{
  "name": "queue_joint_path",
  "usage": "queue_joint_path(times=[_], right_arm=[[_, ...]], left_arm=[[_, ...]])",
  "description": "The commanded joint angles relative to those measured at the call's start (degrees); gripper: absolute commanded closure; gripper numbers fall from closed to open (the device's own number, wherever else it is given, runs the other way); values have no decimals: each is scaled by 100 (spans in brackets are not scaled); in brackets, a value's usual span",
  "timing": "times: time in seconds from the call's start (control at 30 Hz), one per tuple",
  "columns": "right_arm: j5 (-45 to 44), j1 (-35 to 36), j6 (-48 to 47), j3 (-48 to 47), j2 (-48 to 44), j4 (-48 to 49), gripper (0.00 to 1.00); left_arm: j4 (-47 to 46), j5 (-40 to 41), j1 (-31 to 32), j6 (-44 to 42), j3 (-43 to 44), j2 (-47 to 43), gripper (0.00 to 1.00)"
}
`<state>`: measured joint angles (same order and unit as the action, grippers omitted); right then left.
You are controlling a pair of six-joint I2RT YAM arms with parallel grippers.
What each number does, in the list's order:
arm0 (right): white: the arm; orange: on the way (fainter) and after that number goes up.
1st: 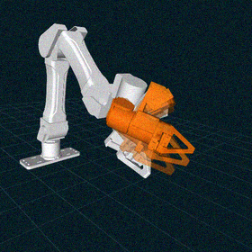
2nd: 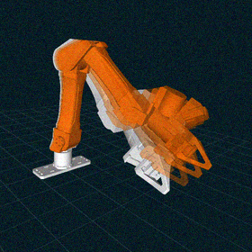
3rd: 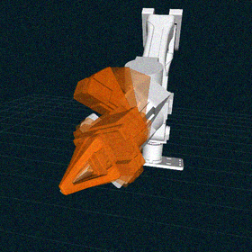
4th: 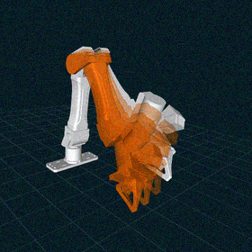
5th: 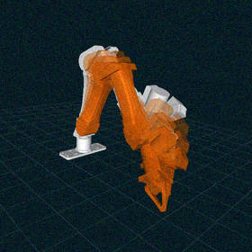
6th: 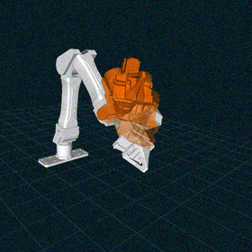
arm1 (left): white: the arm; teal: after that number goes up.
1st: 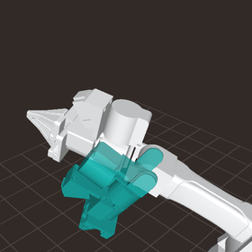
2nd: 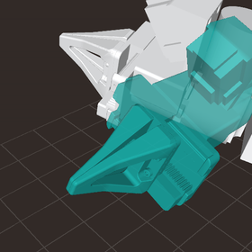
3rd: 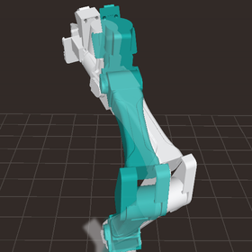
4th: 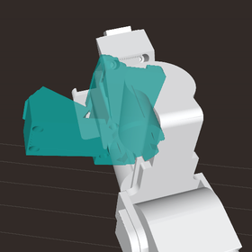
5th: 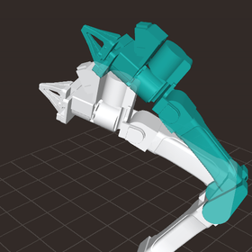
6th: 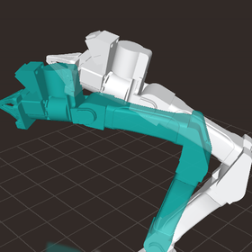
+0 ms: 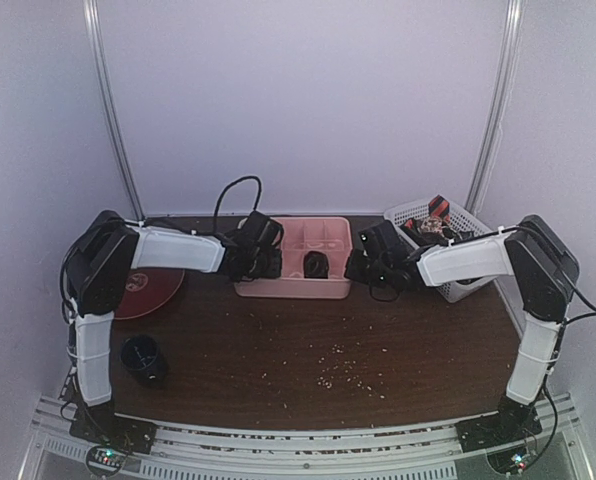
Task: Roll the ties
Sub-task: Move the storage box to the center of the board, then adjust the tie in the storage box.
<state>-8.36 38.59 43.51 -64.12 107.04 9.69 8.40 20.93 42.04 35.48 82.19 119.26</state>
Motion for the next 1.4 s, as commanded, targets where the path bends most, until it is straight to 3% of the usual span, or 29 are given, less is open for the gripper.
queue_joint_path(times=[0.0,0.27,0.57,0.9,1.37], right_arm=[[544,245,8,190,-47,-197,100],[615,246,122,252,-17,-58,100],[558,246,90,318,-33,9,100],[505,246,81,338,-55,-27,100],[380,246,-39,377,-92,-157,100]], left_arm=[[799,231,-7,337,-13,327,67],[753,-371,55,272,-19,183,61],[837,-326,52,54,41,132,49],[1040,-333,54,-99,45,-55,51],[1018,-349,-2,-380,194,-133,44]])
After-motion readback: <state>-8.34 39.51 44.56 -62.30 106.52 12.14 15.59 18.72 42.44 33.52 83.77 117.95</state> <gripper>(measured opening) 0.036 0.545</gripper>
